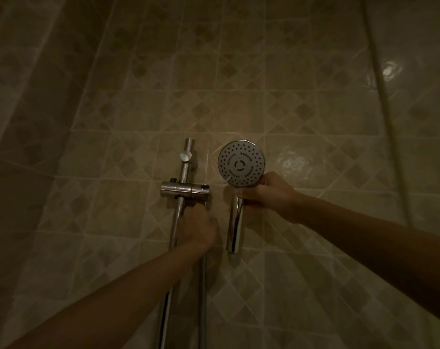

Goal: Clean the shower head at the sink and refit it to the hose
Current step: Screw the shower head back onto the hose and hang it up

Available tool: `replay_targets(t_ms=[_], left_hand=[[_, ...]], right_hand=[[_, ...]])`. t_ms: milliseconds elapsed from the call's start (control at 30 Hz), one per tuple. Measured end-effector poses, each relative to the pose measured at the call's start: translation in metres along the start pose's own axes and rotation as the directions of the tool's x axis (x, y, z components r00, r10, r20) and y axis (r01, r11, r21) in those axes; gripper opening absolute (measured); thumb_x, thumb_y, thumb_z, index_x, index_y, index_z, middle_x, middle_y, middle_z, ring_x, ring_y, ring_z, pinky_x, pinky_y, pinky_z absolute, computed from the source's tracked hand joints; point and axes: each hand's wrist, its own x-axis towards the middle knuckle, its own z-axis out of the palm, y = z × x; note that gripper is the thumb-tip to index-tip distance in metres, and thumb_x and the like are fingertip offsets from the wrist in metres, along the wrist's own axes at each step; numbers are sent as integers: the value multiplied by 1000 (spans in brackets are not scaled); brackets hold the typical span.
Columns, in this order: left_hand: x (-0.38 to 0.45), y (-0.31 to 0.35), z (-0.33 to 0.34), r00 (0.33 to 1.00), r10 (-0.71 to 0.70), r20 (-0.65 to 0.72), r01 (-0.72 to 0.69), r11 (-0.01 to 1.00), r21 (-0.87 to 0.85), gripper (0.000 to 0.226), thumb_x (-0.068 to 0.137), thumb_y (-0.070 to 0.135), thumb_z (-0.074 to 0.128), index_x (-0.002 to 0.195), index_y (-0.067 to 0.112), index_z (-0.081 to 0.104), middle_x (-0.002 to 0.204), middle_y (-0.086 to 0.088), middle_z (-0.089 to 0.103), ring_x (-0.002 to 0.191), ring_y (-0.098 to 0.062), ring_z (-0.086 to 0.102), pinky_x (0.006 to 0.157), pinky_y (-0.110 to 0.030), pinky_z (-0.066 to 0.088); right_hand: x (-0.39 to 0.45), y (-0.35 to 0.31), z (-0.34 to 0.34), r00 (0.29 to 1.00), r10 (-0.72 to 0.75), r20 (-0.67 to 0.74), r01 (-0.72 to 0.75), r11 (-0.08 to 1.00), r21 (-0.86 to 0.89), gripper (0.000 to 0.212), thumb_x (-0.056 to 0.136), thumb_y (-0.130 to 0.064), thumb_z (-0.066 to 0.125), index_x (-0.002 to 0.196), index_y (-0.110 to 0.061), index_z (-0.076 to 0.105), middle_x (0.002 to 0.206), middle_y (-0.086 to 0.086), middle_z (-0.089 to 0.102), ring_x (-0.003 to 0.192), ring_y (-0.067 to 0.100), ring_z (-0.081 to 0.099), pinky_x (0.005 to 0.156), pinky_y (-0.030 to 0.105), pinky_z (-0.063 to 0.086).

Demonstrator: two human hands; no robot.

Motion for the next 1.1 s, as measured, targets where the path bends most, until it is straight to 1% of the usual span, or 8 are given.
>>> replay_targets(t_ms=[133,500,633,767,867,933,1033,1100], left_hand=[[-4,18,15,951,-281,-126,247,940,-233,33,99,24,53,127,7,58,131,-16,60,122,-36,58,98,-46,48],[17,19,30,820,-573,5,376,533,-758,21,84,18,76,102,8,79,99,-16,77,96,-36,71,82,-35,55],[21,22,32,805,-579,126,352,297,-888,8,82,20,79,87,14,76,67,3,67,69,-21,66,65,-29,53],[17,24,34,845,-393,363,374,-52,-926,13,93,18,69,100,8,74,88,-8,72,83,-27,69,73,-37,59],[16,22,28,855,-290,431,393,-182,-902,8,94,12,67,87,8,68,73,-4,73,68,-17,70,48,-22,57],[16,22,23,852,-256,457,405,-230,-885,7,94,10,67,89,6,67,73,-3,75,73,-17,70,59,-22,61],[16,28,20,848,-170,502,446,-283,-849,31,93,13,68,121,1,65,119,-13,70,112,-27,67,99,-38,54],[14,34,23,855,-75,513,483,-249,-840,45,92,18,69,133,0,60,131,-17,66,123,-31,62,109,-46,47]], right_hand=[[-2,4,4,1000,-14,-6,14,1000,20,8,89,-5,77,93,-12,77,80,-2,81,78,12,79,67,25,63],[-19,15,-18,999,-36,-34,38,997,62,10,89,-4,77,98,-8,79,93,4,82,87,16,79,72,27,64],[-25,17,-34,998,-22,-64,26,998,61,14,89,-3,76,103,-2,78,99,10,81,91,19,79,76,29,65],[-30,23,-47,995,-16,-94,20,999,43,12,90,-5,76,101,-3,79,101,12,81,96,25,78,86,38,64],[-32,29,-51,994,1,-106,4,999,48,8,91,-4,75,99,-5,79,102,13,81,95,25,78,86,38,64],[-32,33,-51,991,16,-129,-12,999,37,6,91,-5,76,96,-8,79,101,12,81,93,24,78,85,39,64],[-30,38,-47,989,28,-147,-24,999,25,6,90,-8,77,93,-12,80,97,10,82,91,23,79,81,37,65],[-31,41,-43,990,35,-140,-31,999,33,6,91,-10,77,93,-12,81,96,8,83,93,25,79,84,39,64]])
